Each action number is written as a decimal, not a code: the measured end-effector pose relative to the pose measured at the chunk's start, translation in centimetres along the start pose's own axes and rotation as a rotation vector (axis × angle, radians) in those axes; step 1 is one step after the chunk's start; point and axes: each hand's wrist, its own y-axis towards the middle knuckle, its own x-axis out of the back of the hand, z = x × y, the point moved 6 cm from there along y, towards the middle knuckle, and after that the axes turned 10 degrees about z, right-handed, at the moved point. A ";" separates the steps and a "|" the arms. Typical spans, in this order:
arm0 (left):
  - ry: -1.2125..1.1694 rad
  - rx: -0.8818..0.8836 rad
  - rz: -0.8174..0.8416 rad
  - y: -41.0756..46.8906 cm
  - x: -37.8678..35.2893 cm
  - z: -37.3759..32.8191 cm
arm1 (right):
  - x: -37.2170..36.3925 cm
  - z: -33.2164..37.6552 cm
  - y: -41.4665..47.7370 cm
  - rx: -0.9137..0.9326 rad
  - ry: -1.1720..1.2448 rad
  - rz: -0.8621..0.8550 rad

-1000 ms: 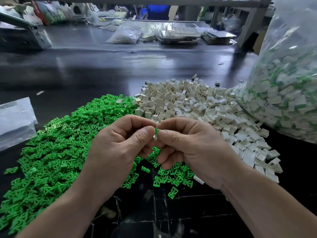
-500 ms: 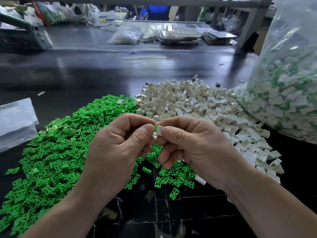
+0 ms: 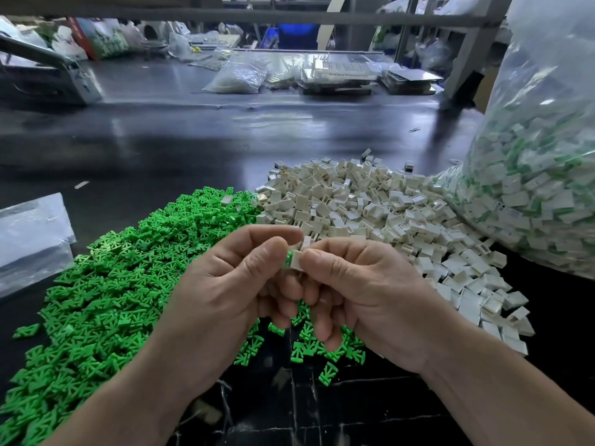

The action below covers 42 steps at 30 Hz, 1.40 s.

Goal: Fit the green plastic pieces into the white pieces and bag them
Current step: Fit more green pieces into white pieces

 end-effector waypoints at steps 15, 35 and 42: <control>-0.460 0.234 0.101 0.0 -1.5 1.8 | -0.4 -0.7 0.0 -0.058 -0.035 0.049; -0.454 0.157 0.116 0.4 -1.5 1.5 | -0.6 -0.8 0.4 -0.039 0.037 0.020; 0.506 -0.026 -0.304 -0.2 3.0 -0.7 | 1.5 1.6 0.3 0.165 0.368 -0.012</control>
